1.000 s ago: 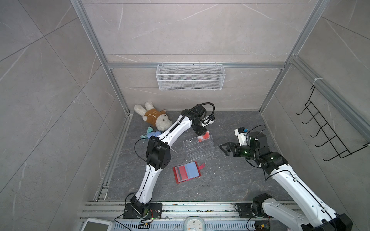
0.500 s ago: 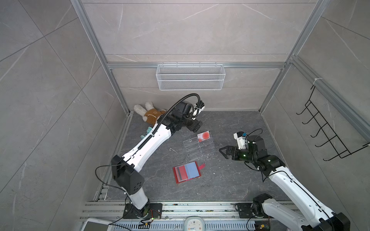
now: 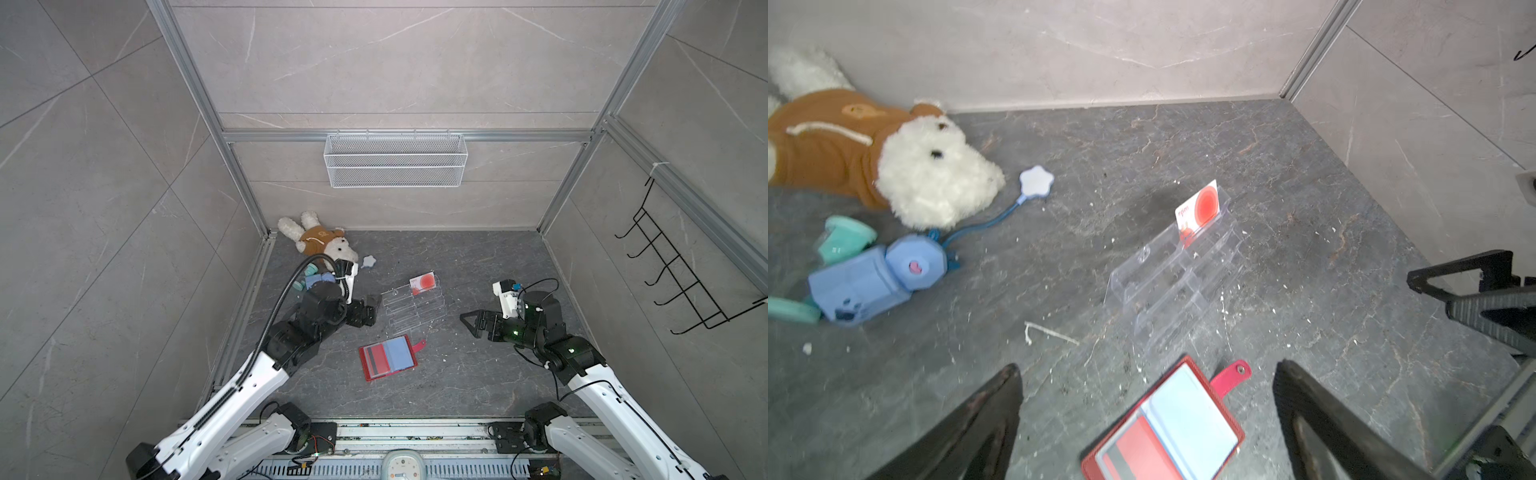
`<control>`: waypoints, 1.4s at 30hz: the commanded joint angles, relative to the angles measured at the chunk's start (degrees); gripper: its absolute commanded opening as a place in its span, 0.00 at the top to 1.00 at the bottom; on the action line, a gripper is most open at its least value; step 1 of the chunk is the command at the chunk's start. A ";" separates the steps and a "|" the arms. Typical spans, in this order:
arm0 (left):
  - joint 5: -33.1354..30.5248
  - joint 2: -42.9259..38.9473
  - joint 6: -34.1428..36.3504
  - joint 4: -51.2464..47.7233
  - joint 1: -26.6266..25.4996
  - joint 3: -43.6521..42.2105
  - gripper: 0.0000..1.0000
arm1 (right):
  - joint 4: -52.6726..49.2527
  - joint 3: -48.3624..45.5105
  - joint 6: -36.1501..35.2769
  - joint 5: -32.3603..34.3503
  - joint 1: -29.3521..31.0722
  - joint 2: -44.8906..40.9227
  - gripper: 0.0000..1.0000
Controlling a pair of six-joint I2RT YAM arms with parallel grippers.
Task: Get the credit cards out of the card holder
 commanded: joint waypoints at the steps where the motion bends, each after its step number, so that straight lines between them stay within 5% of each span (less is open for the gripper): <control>1: -2.44 -6.81 -7.51 0.40 0.21 -4.15 0.03 | -1.89 -1.65 1.35 0.05 0.19 -1.28 0.00; 10: -2.28 -15.76 -13.81 -0.93 0.24 -13.63 0.03 | -1.24 -3.28 2.83 -1.08 0.36 -1.91 0.00; 26: 7.86 -2.06 -18.13 4.36 0.21 -15.12 0.11 | 10.83 -7.14 8.11 -2.93 7.32 5.53 0.12; 42: 14.68 11.15 -19.74 13.71 0.24 -13.89 0.60 | 20.69 -7.08 11.46 4.53 19.09 16.67 0.49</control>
